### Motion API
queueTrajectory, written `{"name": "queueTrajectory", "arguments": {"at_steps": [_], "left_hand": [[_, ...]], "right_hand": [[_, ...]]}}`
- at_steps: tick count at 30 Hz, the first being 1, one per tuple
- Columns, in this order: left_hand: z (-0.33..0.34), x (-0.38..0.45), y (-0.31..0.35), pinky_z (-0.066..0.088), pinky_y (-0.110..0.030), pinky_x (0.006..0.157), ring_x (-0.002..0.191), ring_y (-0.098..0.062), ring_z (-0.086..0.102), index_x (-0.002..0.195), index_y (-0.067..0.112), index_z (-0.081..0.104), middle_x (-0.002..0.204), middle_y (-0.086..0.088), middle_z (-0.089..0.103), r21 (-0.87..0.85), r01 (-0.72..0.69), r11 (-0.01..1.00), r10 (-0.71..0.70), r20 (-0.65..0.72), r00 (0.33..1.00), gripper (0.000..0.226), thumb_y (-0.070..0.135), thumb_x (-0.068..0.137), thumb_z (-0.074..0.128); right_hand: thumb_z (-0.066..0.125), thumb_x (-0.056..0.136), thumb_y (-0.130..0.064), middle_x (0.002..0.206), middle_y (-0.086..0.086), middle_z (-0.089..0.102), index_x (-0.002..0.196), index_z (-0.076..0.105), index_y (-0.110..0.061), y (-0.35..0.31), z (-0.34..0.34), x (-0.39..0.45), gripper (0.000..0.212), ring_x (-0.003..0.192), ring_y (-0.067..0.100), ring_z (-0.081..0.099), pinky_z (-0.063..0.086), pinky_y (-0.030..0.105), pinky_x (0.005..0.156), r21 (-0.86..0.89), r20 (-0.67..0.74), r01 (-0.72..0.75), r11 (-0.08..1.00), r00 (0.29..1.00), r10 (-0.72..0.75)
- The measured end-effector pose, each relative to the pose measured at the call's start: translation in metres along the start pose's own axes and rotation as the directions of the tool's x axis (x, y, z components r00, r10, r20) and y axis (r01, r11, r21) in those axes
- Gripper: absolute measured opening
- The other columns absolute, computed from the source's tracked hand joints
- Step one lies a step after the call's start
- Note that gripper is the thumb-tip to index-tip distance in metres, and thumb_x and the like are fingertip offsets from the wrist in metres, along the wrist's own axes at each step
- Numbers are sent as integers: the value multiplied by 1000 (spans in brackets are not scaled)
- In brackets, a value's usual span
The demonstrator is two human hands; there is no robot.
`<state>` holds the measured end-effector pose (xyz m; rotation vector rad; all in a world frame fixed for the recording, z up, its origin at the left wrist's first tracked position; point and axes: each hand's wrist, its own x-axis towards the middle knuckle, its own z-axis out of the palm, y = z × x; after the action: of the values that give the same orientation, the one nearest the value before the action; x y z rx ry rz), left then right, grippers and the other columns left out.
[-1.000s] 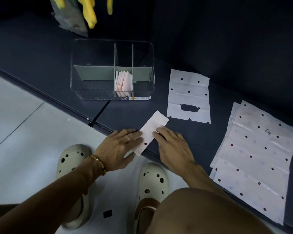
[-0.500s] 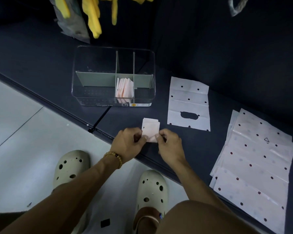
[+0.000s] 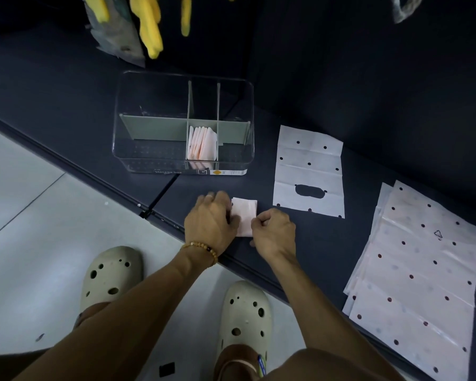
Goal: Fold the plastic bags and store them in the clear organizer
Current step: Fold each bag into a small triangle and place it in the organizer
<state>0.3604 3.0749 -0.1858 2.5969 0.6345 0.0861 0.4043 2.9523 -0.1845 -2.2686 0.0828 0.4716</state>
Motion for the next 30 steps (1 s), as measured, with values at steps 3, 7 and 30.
{"name": "queueTrajectory", "arguments": {"at_steps": [3, 7, 30], "left_hand": [[2, 4, -9, 34, -39, 98, 123, -25, 42, 123, 19, 57, 135, -4, 47, 8, -380, 925, 378, 87, 922, 34, 20, 88, 59], [4, 8, -13, 33, -34, 96, 123, -23, 39, 134, 20, 51, 140, -1, 44, 151, -530, 834, 498, 207, 842, 39, 23, 95, 48], [20, 2, 2, 43, -41, 102, 118, -26, 58, 118, 2, 65, 123, -11, 63, 68, -714, 697, 709, 88, 700, 37, 5, 81, 69]], "right_hand": [[57, 89, -15, 88, 5, 70, 94, 60, -16, -1, -4, 2, 5, 63, 20, 70, 57, 27, 63, 0, 37, 2, 1000, 999, -2], [57, 91, -18, 101, 2, 64, 99, 62, -14, -2, -10, -1, 10, 89, 23, 63, 52, 36, 80, -190, -67, 148, 971, 984, -163], [13, 96, -44, 161, 7, 9, 153, 16, -9, 61, -12, -34, 67, 149, 18, 1, -1, 38, 120, -652, 230, 507, 564, 841, -490]]}}
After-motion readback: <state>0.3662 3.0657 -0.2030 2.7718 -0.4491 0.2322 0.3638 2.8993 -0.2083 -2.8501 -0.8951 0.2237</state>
